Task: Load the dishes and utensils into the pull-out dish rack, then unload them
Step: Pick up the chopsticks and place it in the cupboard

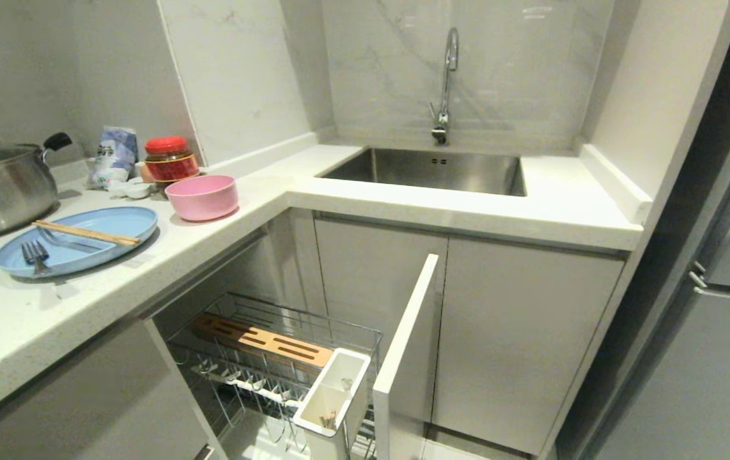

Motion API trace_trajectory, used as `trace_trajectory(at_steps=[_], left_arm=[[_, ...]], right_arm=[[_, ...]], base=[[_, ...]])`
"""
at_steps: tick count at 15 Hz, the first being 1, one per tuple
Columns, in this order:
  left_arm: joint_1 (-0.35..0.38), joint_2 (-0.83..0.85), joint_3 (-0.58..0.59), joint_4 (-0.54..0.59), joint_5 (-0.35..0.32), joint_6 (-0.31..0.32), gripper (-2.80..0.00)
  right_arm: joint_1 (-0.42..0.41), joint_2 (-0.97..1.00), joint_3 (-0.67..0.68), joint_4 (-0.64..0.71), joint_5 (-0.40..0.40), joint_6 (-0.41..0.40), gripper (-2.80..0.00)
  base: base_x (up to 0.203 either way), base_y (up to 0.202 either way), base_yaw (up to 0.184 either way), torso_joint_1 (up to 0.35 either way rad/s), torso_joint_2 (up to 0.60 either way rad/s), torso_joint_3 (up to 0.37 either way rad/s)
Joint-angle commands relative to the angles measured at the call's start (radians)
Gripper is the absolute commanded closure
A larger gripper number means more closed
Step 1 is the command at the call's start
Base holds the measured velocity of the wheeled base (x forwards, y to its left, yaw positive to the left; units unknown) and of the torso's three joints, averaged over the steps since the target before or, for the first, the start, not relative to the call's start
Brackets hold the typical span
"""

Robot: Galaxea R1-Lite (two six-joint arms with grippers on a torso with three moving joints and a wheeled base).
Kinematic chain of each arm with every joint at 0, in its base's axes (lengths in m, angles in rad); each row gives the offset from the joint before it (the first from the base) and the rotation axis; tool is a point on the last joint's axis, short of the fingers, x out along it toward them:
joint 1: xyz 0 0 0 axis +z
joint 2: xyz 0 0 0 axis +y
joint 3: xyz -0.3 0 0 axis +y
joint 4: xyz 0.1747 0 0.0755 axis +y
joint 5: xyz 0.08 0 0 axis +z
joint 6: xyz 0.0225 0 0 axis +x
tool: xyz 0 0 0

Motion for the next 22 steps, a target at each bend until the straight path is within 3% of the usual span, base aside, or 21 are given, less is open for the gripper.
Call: trace_trajectory(at_steps=[1, 22], left_arm=[[0.000, 0.001, 0.009, 0.000, 0.000, 0.001, 0.00], [0.000, 0.001, 0.009, 0.000, -0.001, 0.000, 0.00]], right_arm=[[0.000, -0.001, 0.026, -0.001, 0.000, 0.000, 0.00], [0.000, -0.001, 0.026, -0.001, 0.000, 0.000, 0.00]], base=[[0.000, 0.000, 0.000, 0.007, 0.00, -0.202], [0.000, 0.000, 0.000, 0.004, 0.00, -0.200]])
